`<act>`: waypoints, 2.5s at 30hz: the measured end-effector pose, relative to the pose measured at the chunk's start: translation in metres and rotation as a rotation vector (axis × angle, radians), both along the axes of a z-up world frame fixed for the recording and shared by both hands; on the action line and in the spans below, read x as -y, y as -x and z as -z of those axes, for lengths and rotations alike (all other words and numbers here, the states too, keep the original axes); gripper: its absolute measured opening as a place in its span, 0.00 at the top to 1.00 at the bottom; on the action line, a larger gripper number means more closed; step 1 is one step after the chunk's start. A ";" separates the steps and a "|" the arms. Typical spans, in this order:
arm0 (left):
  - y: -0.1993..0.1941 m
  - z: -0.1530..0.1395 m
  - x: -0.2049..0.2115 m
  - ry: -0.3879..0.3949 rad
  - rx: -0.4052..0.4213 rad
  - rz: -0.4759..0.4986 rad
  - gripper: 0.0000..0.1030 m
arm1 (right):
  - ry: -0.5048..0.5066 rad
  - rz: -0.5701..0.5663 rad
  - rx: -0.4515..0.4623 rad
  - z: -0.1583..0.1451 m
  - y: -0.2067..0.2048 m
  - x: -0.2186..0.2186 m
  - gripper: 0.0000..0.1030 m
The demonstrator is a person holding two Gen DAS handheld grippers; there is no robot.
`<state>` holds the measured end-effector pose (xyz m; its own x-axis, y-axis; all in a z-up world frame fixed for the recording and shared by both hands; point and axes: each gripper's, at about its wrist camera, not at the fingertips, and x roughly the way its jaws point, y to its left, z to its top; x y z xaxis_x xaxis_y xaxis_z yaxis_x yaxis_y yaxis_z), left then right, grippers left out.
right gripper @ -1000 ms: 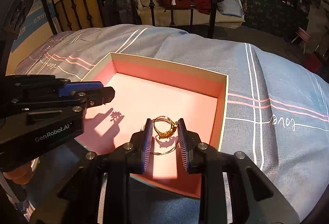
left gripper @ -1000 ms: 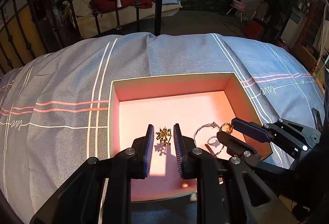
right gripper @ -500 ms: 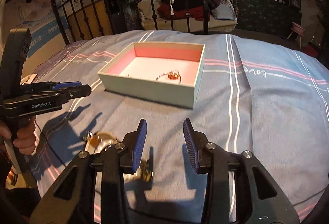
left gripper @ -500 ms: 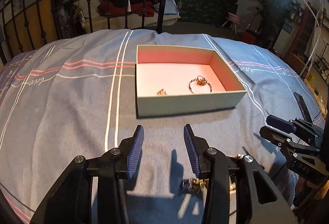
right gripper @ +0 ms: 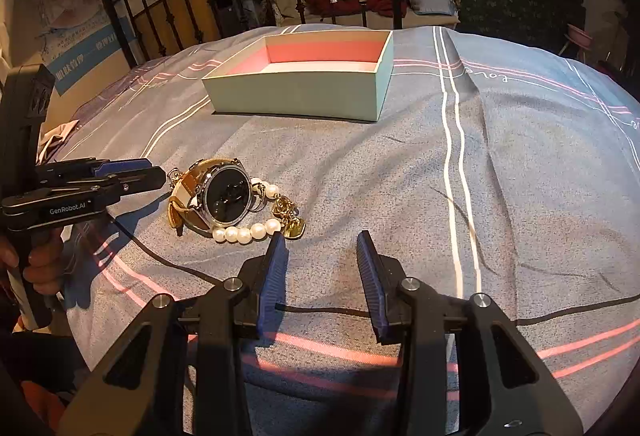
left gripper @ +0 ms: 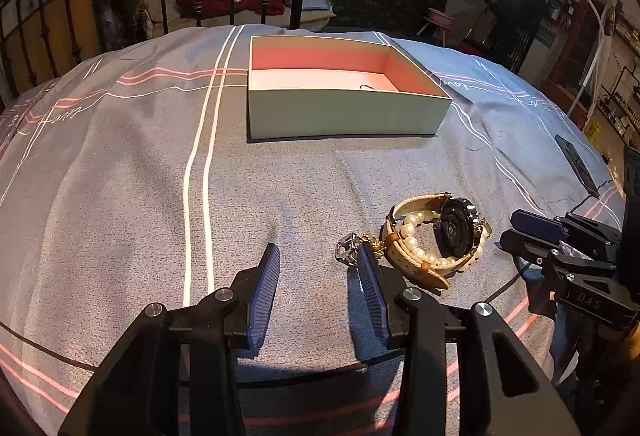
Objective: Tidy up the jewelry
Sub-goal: 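Grasp the second gold earring beside the watch with the left gripper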
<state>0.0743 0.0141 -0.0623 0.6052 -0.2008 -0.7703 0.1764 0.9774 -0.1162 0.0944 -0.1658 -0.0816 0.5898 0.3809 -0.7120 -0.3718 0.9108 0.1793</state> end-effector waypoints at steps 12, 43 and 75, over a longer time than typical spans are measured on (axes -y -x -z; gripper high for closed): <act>-0.009 0.010 0.025 -0.088 -0.012 0.064 0.61 | 0.013 -0.022 0.006 0.000 0.000 -0.007 0.50; 0.003 -0.004 0.025 0.037 0.054 0.162 0.90 | -0.004 -0.036 -0.001 0.001 -0.003 -0.007 0.45; -0.012 -0.022 -0.004 0.076 0.109 0.052 1.00 | 0.046 -0.078 -0.006 0.000 -0.012 -0.017 0.65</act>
<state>0.0868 0.0183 -0.0403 0.6720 -0.2897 -0.6816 0.2425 0.9557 -0.1671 0.1067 -0.1487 -0.0817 0.5551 0.3925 -0.7334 -0.4412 0.8863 0.1404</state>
